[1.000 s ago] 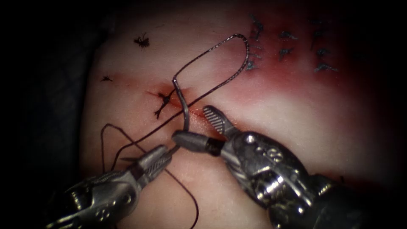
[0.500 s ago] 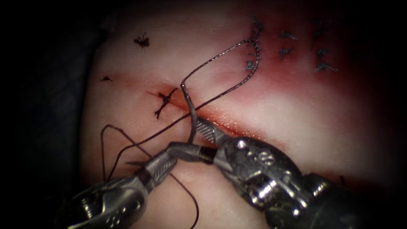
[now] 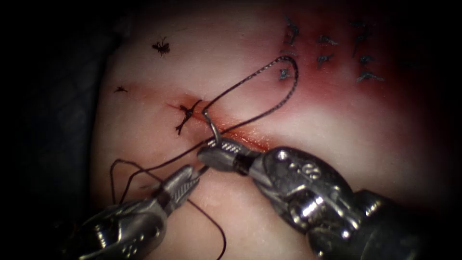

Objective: Wound Closure
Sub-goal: Hand the needle to the right tool, then pass the needle back to the left gripper to regrasp.

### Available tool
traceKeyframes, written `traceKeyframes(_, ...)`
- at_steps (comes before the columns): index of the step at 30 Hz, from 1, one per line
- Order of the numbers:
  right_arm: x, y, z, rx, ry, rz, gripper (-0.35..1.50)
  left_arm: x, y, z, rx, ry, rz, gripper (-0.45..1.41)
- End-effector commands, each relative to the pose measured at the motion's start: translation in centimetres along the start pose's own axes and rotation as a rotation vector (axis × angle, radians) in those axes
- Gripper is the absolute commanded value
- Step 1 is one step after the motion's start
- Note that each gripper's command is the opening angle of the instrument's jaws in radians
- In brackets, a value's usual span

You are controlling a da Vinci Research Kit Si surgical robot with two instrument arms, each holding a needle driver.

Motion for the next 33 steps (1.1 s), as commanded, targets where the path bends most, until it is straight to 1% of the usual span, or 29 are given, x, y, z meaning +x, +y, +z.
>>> traceKeyframes(1, 0.02, 0.08, 0.05, 0.003, -0.001, -0.001, -0.35, 0.02, 0.01, 0.06, -0.070, 0.049, -0.054, 0.56)
traceKeyframes(2, 0.01, 0.14, 0.04, 0.007, -0.002, -0.003, -0.35, 0.05, -0.01, 0.03, -0.209, 0.146, -0.145, 0.62)
traceKeyframes(3, 0.01, 0.16, 0.03, 0.010, -0.003, -0.016, -0.35, 0.07, -0.02, 0.02, -0.259, 0.168, -0.181, 0.63)
traceKeyframes(4, -0.01, 0.19, 0.02, 0.016, -0.004, -0.048, -0.35, 0.13, -0.07, -0.02, -0.381, 0.179, -0.258, 0.63)
traceKeyframes(6, -0.02, 0.22, 0.00, 0.041, -0.011, -0.086, -0.35, 0.18, -0.12, -0.06, -0.516, 0.176, -0.318, 0.63)
traceKeyframes(7, -0.02, 0.23, -0.02, 0.067, -0.017, -0.122, -0.35, 0.22, -0.16, -0.10, -0.598, 0.165, -0.365, 0.63)
traceKeyframes(9, -0.03, 0.25, -0.05, 0.101, -0.022, -0.178, -0.35, 0.28, -0.25, -0.16, -0.698, 0.142, -0.418, 0.63)
traceKeyframes(10, -0.02, 0.27, -0.07, 0.119, -0.020, -0.204, -0.35, 0.33, -0.31, -0.19, -0.757, 0.119, -0.474, 0.63)
traceKeyframes(11, -0.02, 0.30, -0.10, 0.160, -0.017, -0.266, -0.35, 0.40, -0.41, -0.24, -0.848, 0.093, -0.525, 0.63)
traceKeyframes(13, -0.02, 0.33, -0.11, 0.206, -0.008, -0.322, -0.35, 0.49, -0.55, -0.26, -0.939, 0.070, -0.584, 0.63)
traceKeyframes(17, -0.02, 0.36, -0.11, 0.304, 0.009, -0.401, -0.35, 0.62, -0.79, -0.19, -1.058, 0.072, -0.646, 0.63)
traceKeyframes(18, -0.01, 0.37, -0.11, 0.353, 0.021, -0.436, -0.35, 0.65, -0.91, -0.12, -1.101, 0.073, -0.668, 0.63)
traceKeyframes(20, -0.01, 0.38, -0.10, 0.394, 0.036, -0.453, -0.35, 0.66, -0.99, -0.04, -1.099, 0.040, -0.652, 0.63)
traceKeyframes(21, -0.01, 0.37, -0.09, 0.417, 0.044, -0.461, -0.35, 0.65, -1.03, 0.05, -1.098, -0.010, -0.625, 0.63)
traceKeyframes(24, 0.00, 0.35, -0.07, 0.443, 0.045, -0.464, -0.35, 0.63, -0.97, 0.19, -1.147, -0.061, -0.592, 0.63)
traceKeyframes(28, 0.01, 0.35, -0.07, 0.445, 0.046, -0.468, -0.35, 0.53, -0.84, 0.30, -1.197, -0.117, -0.554, 0.63)
traceKeyframes(29, 0.03, 0.34, -0.08, 0.449, 0.049, -0.478, -0.35, 0.47, -0.76, 0.34, -1.226, -0.154, -0.534, 0.63)
traceKeyframes(33, 0.05, 0.33, -0.09, 0.453, 0.054, -0.499, -0.35, 0.38, -0.65, 0.37, -1.256, -0.200, -0.497, 0.63)
